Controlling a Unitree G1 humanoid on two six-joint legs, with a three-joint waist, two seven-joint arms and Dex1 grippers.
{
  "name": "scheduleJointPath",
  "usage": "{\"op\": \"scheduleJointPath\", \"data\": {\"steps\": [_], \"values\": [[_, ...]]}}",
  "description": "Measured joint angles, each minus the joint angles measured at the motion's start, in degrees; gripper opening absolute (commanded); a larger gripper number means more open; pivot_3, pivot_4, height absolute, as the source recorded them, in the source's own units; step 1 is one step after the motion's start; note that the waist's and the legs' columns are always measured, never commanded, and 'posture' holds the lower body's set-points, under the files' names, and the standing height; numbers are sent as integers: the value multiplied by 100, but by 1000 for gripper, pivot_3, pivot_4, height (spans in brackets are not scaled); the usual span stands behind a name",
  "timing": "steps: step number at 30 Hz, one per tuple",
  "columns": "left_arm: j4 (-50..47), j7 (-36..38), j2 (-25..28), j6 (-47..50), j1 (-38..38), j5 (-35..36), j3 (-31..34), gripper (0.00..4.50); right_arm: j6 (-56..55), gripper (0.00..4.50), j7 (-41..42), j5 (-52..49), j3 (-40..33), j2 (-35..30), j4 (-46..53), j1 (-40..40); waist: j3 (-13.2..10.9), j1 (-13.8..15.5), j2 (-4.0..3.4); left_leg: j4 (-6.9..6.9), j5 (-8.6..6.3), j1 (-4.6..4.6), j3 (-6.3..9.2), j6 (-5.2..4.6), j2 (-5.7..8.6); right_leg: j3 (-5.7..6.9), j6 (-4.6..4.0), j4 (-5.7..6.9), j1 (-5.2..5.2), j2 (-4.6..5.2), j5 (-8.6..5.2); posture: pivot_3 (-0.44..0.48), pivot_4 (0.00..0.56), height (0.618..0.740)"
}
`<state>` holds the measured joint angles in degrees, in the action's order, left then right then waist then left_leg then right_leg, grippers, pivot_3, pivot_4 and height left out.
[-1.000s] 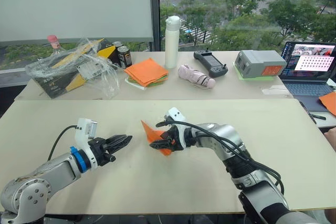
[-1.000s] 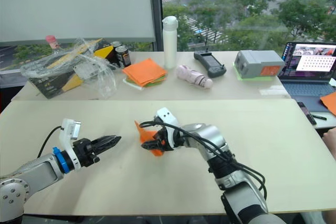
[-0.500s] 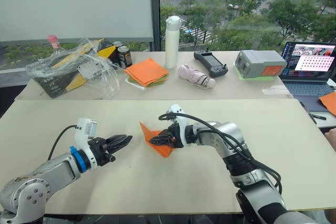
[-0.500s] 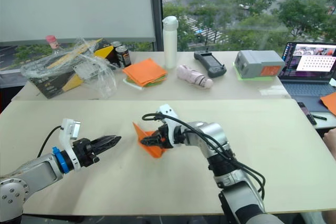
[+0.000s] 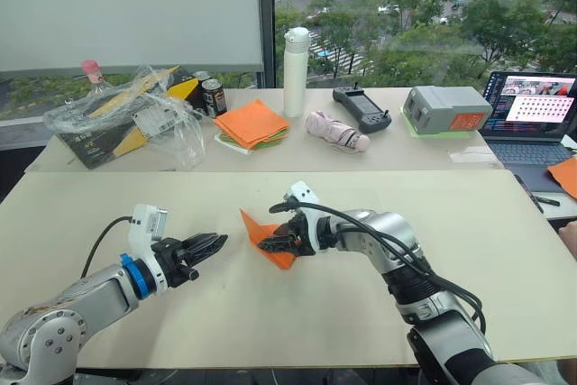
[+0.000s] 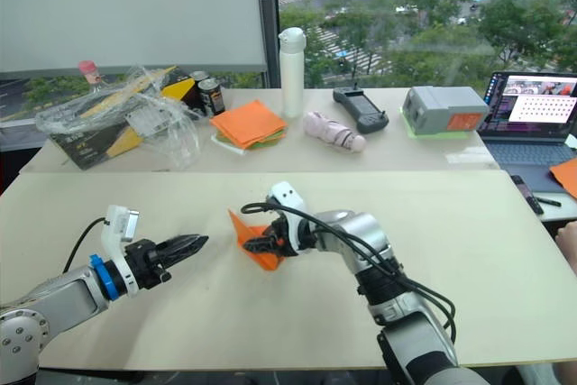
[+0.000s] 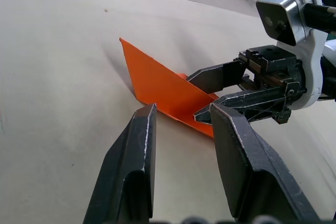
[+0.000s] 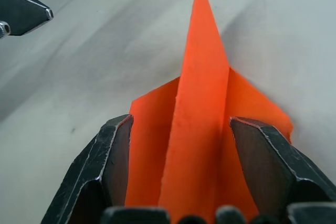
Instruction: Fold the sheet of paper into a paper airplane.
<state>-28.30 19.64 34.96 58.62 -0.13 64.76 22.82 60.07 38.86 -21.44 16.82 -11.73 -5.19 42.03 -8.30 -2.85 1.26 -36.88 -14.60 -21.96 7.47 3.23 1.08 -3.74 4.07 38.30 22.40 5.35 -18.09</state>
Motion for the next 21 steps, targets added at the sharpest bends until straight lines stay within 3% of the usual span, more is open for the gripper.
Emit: {"op": "scheduleJointPath", "data": {"steps": [19,21], "values": [[-1,-17,1,-85,0,54,-9,1729,-393,3241,107,342,351,-114,4,-37,0,-1,0,0,0,0,0,0,0,0,0,0,0,0,0,0,150,740],[-1,-21,1,-86,0,56,-11,1729,-394,2716,107,355,356,-113,5,-37,0,-1,0,0,0,0,0,0,0,0,0,0,0,0,0,0,150,740]]}}
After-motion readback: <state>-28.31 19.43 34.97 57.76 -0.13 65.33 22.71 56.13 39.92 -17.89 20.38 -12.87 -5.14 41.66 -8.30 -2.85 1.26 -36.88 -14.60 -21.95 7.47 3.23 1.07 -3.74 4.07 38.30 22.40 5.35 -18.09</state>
